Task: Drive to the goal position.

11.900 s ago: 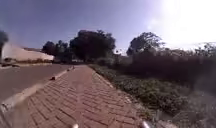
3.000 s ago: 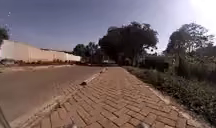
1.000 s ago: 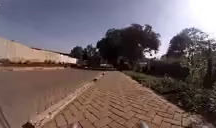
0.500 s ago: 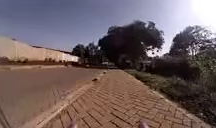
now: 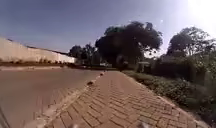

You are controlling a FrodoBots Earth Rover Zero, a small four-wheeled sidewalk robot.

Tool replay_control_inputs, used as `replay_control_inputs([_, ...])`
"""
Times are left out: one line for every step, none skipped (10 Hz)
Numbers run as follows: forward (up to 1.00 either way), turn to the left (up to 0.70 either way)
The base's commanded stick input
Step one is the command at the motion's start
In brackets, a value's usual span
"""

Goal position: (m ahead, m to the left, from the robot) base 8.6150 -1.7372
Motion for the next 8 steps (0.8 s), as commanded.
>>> replay_control_inputs([1.00, -0.37])
replay_control_inputs([1.00, -0.22])
replay_control_inputs([1.00, -0.10])
replay_control_inputs([1.00, 0.00])
replay_control_inputs([1.00, 0.00])
replay_control_inputs([1.00, 0.00])
replay_control_inputs([1.00, 0.00])
replay_control_inputs([1.00, 0.00])
